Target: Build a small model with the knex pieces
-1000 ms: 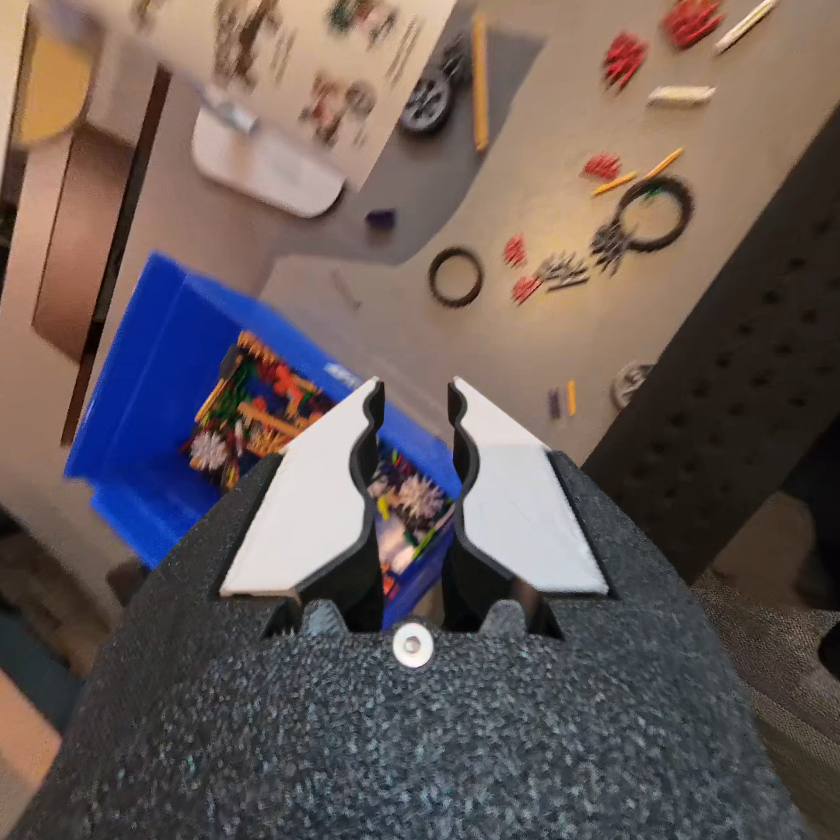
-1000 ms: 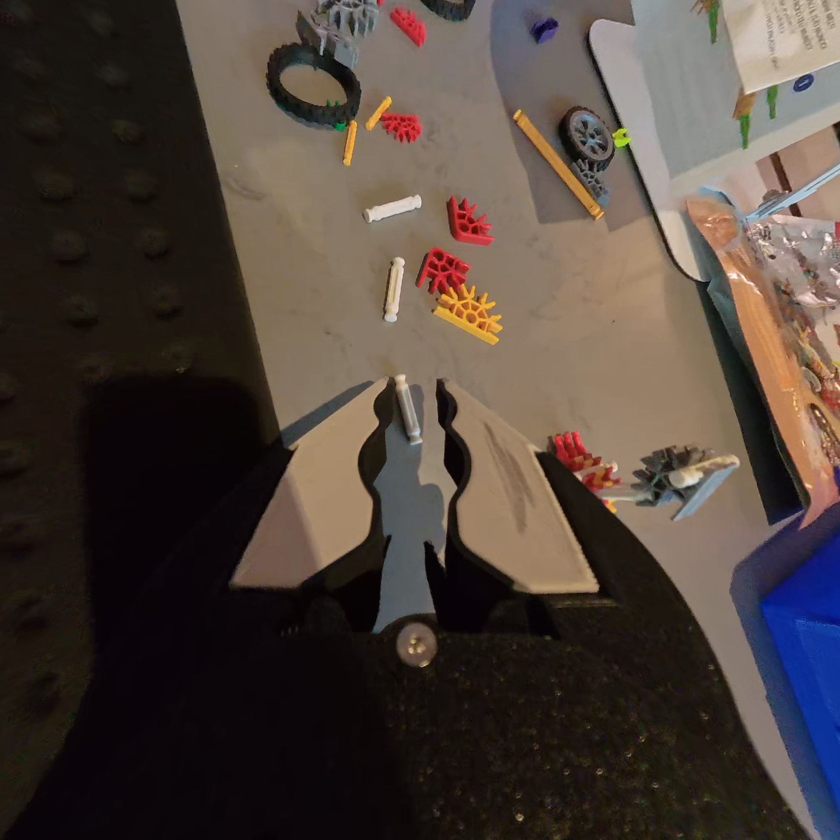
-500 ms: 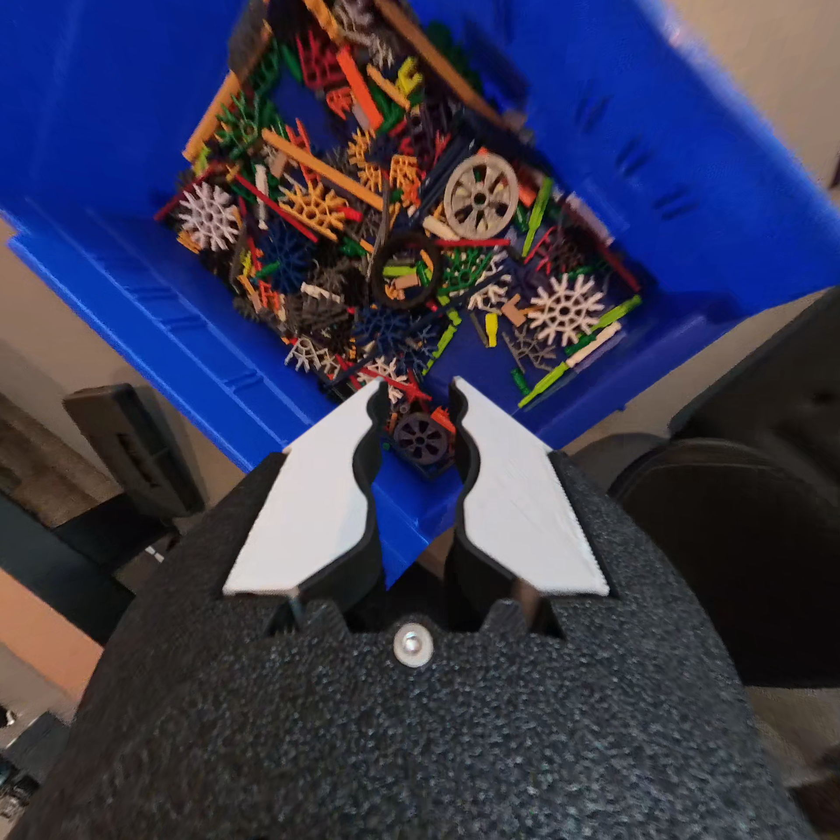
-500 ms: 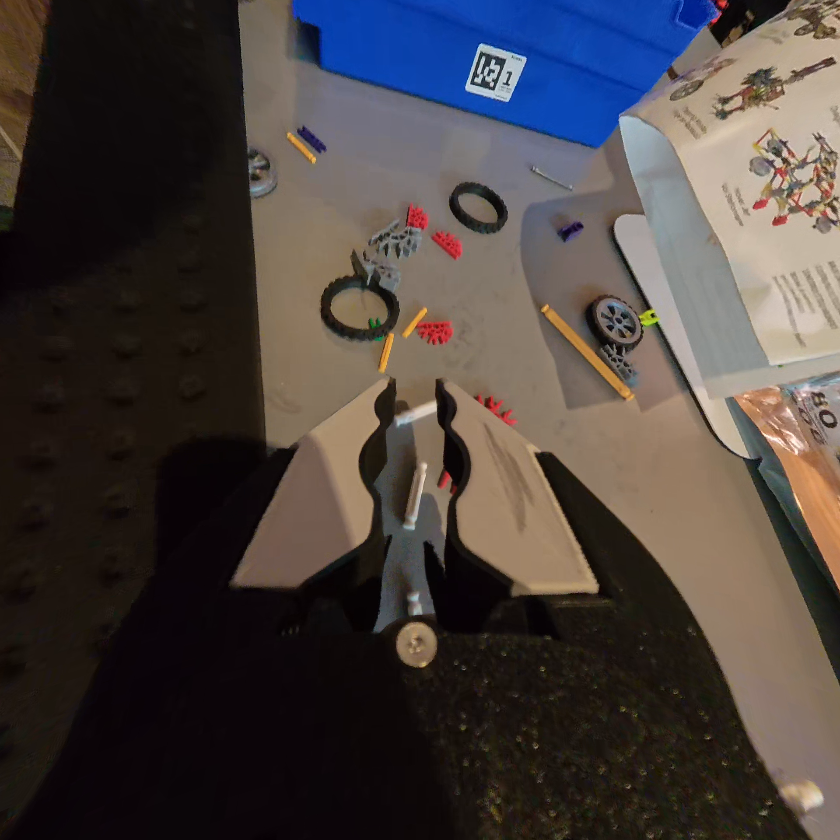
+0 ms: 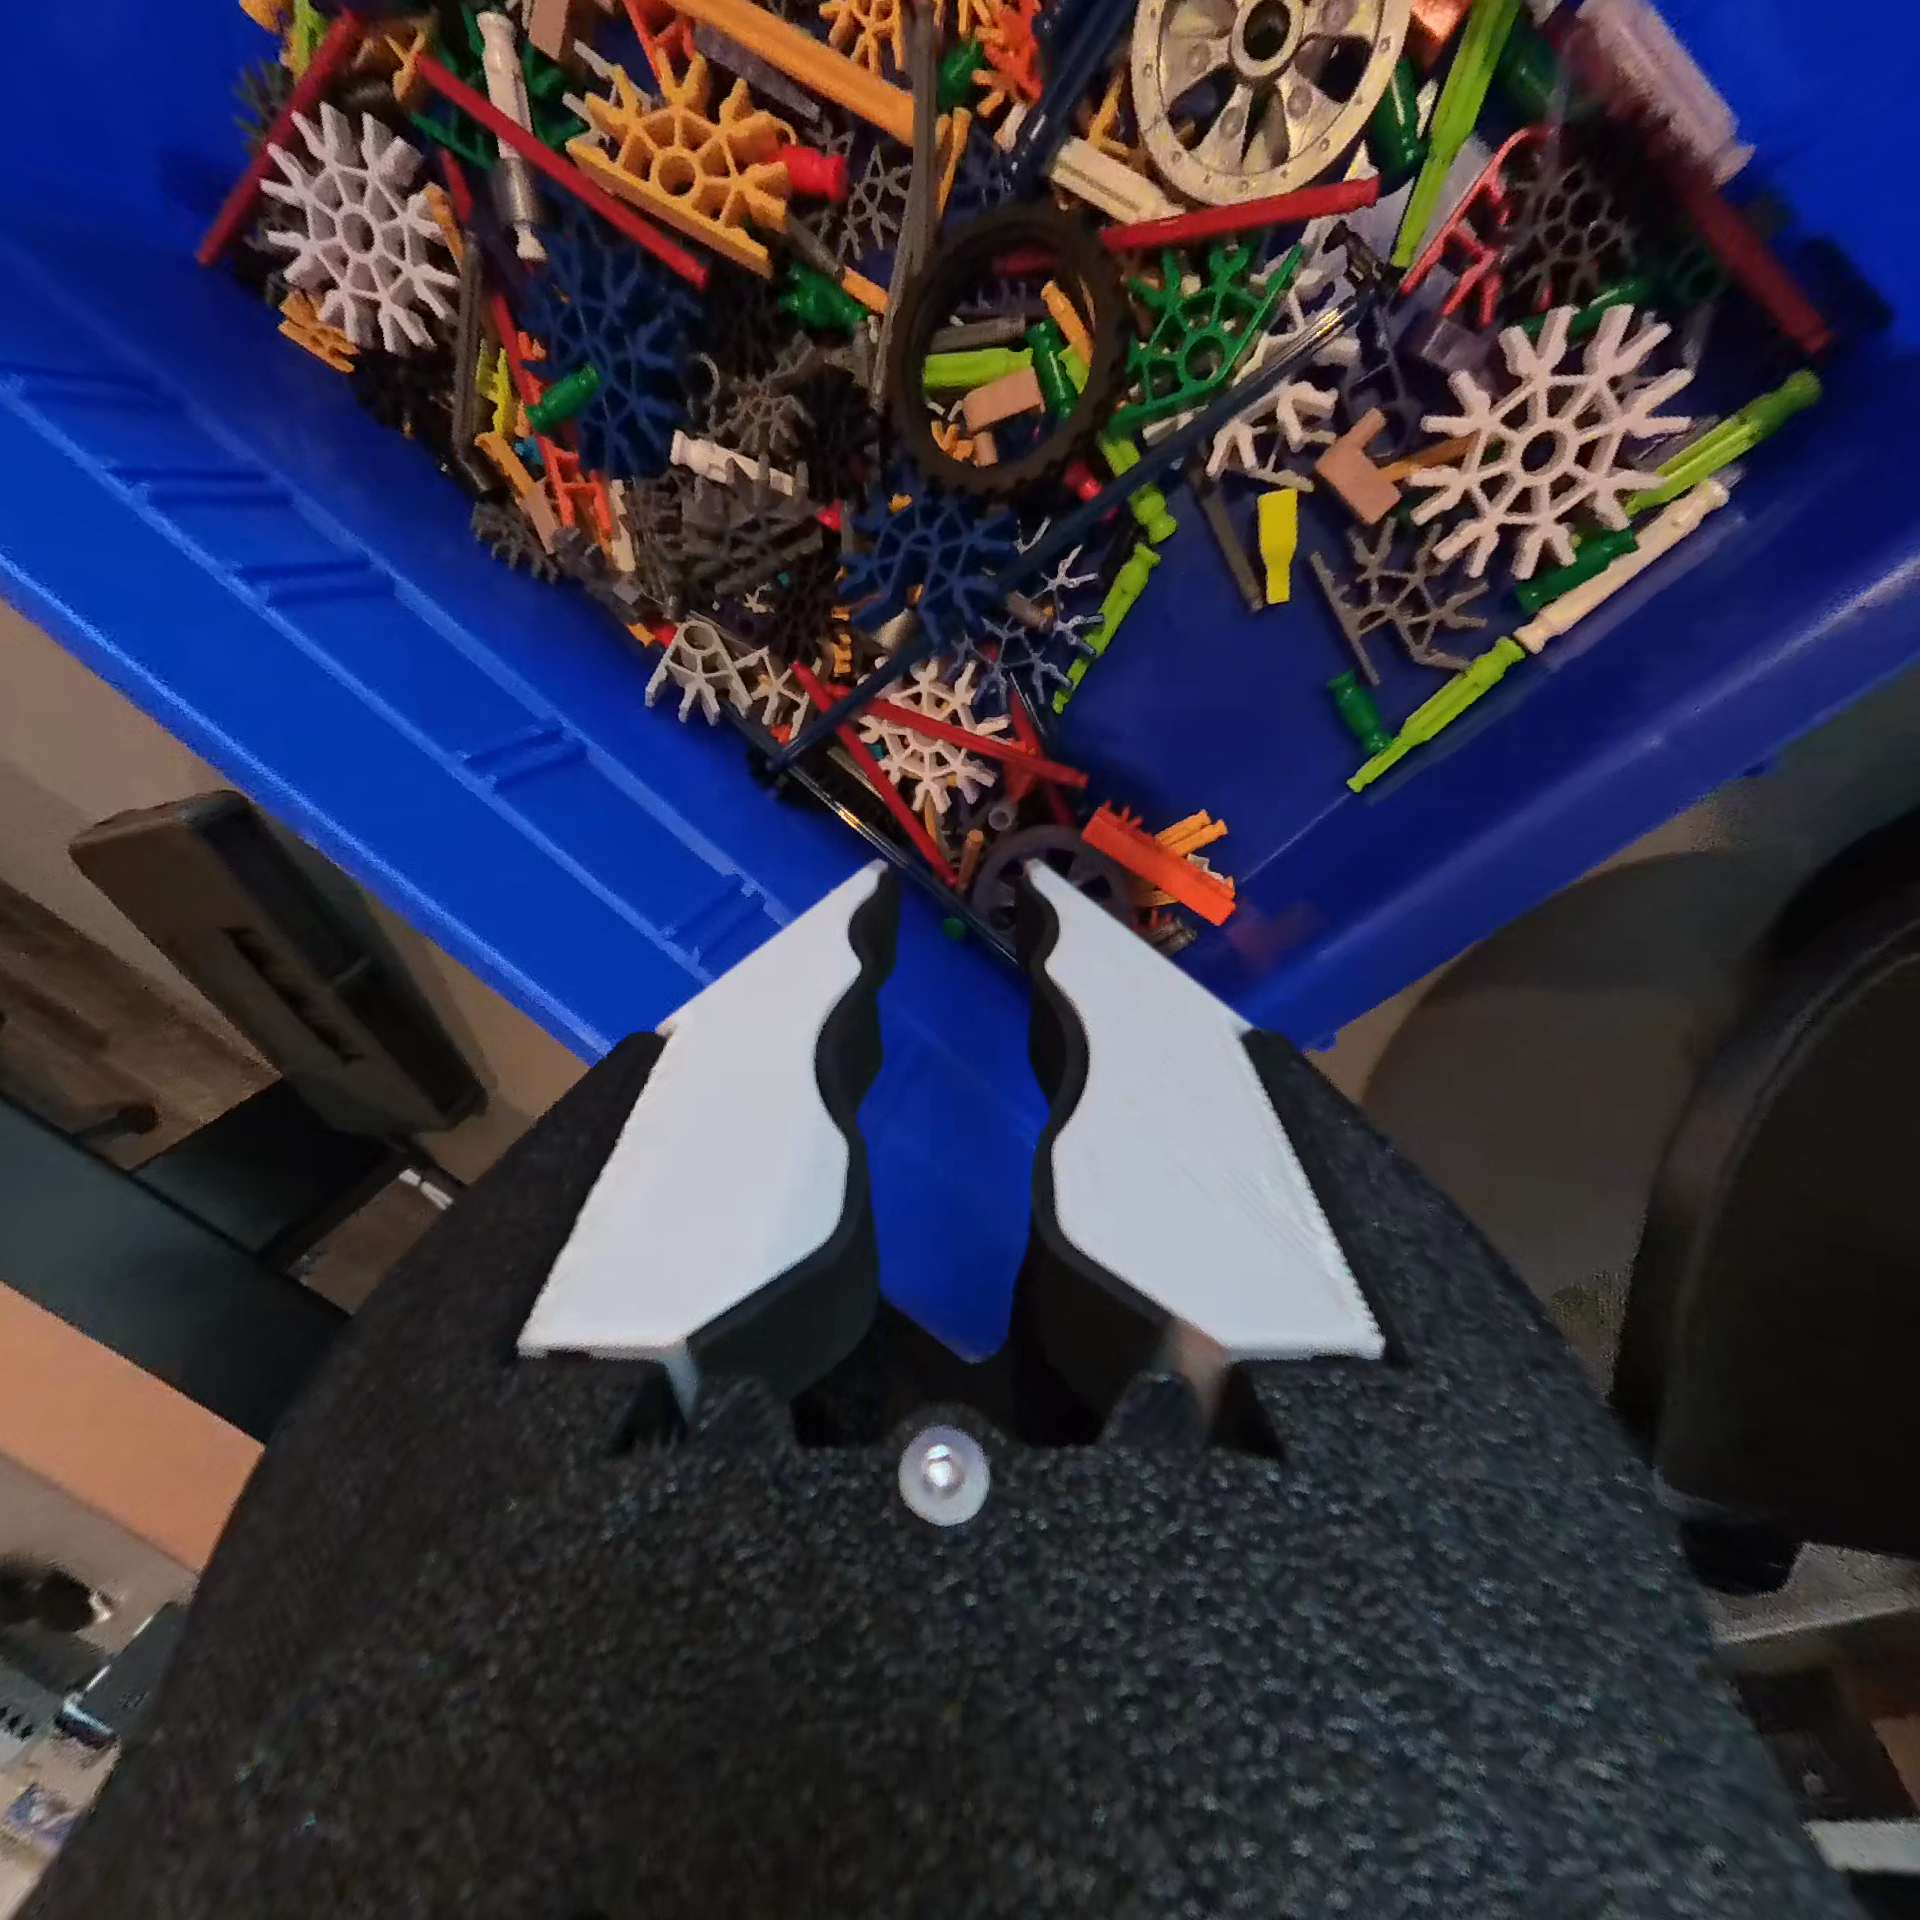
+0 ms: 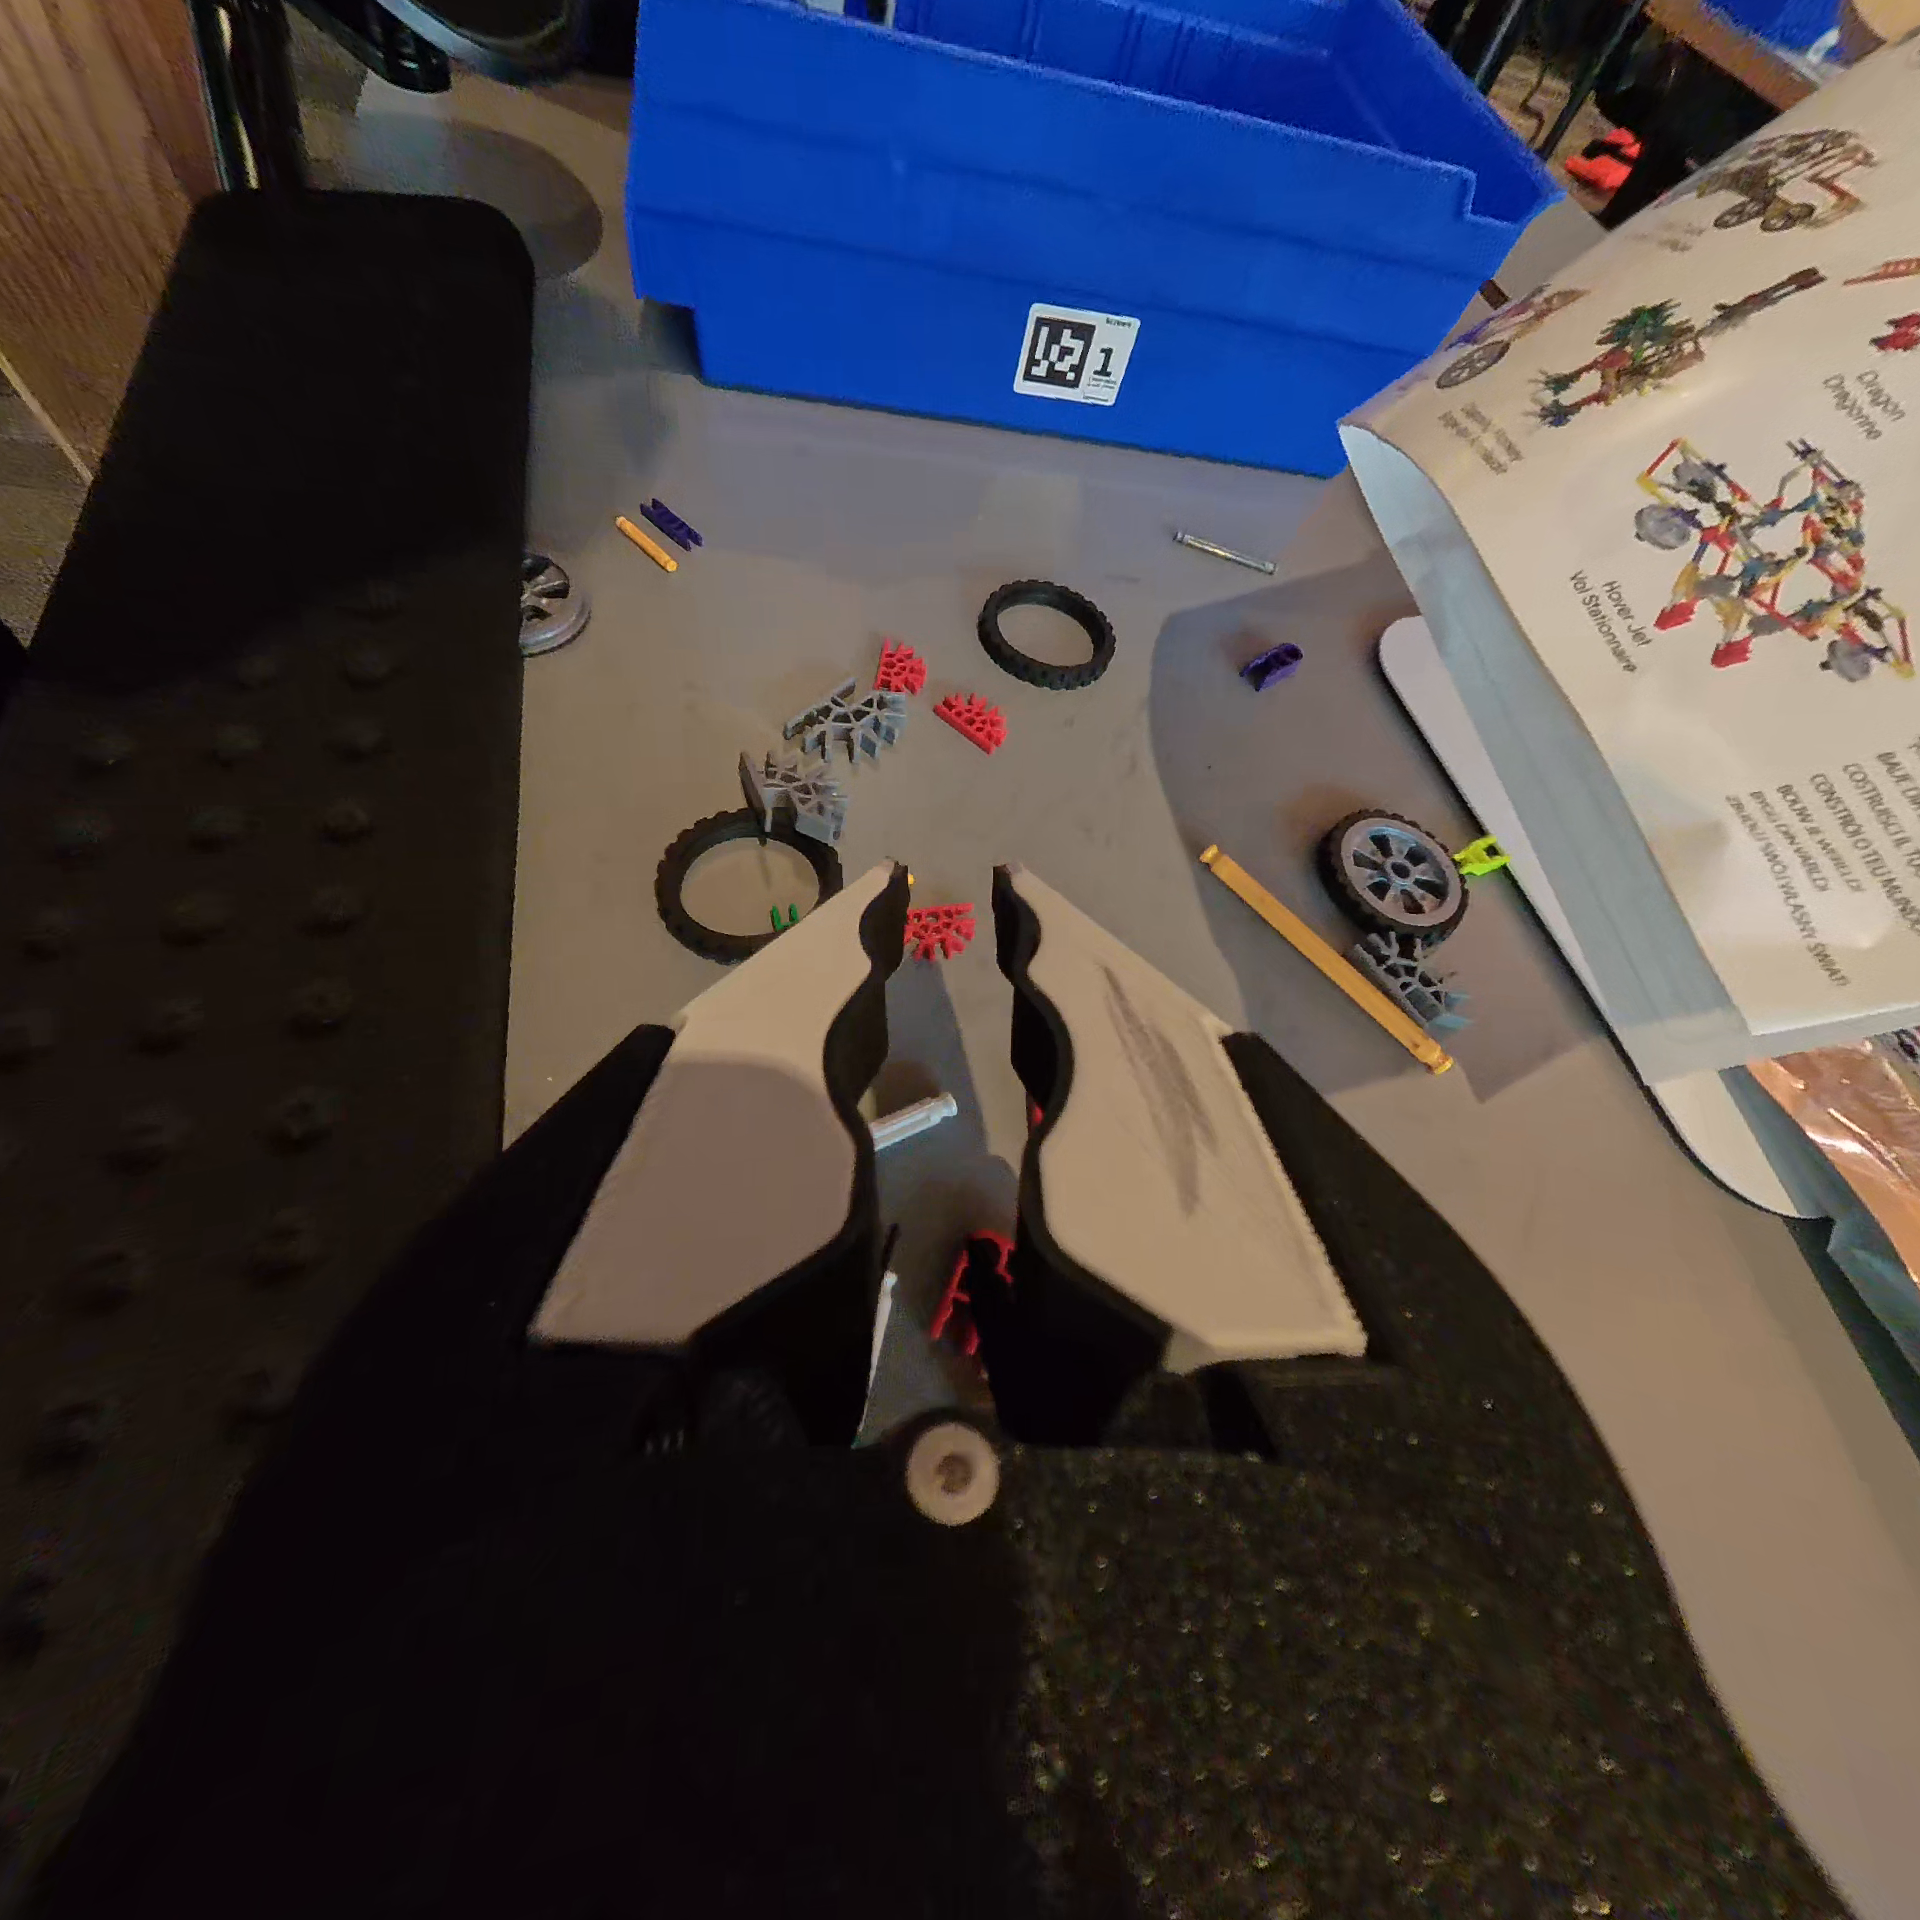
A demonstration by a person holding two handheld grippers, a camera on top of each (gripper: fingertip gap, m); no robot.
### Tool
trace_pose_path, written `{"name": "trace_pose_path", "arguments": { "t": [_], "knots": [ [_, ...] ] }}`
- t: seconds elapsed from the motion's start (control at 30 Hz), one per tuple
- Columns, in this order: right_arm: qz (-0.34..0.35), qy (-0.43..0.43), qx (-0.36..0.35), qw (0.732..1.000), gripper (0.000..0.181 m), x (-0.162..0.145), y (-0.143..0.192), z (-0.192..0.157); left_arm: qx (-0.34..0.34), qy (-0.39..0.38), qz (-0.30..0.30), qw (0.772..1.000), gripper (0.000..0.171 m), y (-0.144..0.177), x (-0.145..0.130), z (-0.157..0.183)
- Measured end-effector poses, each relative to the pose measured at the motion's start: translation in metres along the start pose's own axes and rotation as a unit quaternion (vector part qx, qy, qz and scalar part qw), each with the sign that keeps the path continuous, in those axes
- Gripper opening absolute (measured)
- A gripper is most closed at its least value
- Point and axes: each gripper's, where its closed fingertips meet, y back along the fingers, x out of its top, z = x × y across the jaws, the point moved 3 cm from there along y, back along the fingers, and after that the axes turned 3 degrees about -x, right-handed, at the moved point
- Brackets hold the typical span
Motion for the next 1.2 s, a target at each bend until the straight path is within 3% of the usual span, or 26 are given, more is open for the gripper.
{"name": "trace_pose_path", "arguments": {
  "t": [0.1,0.37,0.47,0.57,0.7,0.9,1.2],
  "knots": [
    [0.01,-0.007,0.002,1.0,0.016,-0.001,0.002,0.002,-0.006,-0.011,0.0,1.0,0.023,-0.003,0.003,0.001],
    [0.044,-0.044,0.006,0.998,0.015,-0.002,0.009,0.011,-0.068,-0.086,0.122,0.986,0.023,0.008,0.061,0.031],
    [0.045,-0.055,0.005,0.997,0.015,-0.006,0.01,0.015,-0.076,-0.129,0.165,0.975,0.035,0.004,0.086,0.044],
    [0.042,-0.061,0.004,0.997,0.015,-0.008,0.009,0.017,-0.098,-0.162,0.159,0.969,0.045,-0.009,0.093,0.057],
    [0.051,-0.074,0.002,0.996,0.015,-0.007,0.01,0.021,-0.1,-0.171,0.155,0.968,0.056,-0.022,0.095,0.06],
    [0.056,-0.087,0.0,0.995,0.015,-0.007,0.011,0.025,-0.157,-0.154,0.207,0.953,0.04,-0.013,0.099,0.066],
    [0.062,-0.098,0.002,0.993,0.015,-0.007,0.012,0.028,-0.187,-0.196,0.146,0.952,0.032,-0.031,0.08,0.085]
  ]
}}
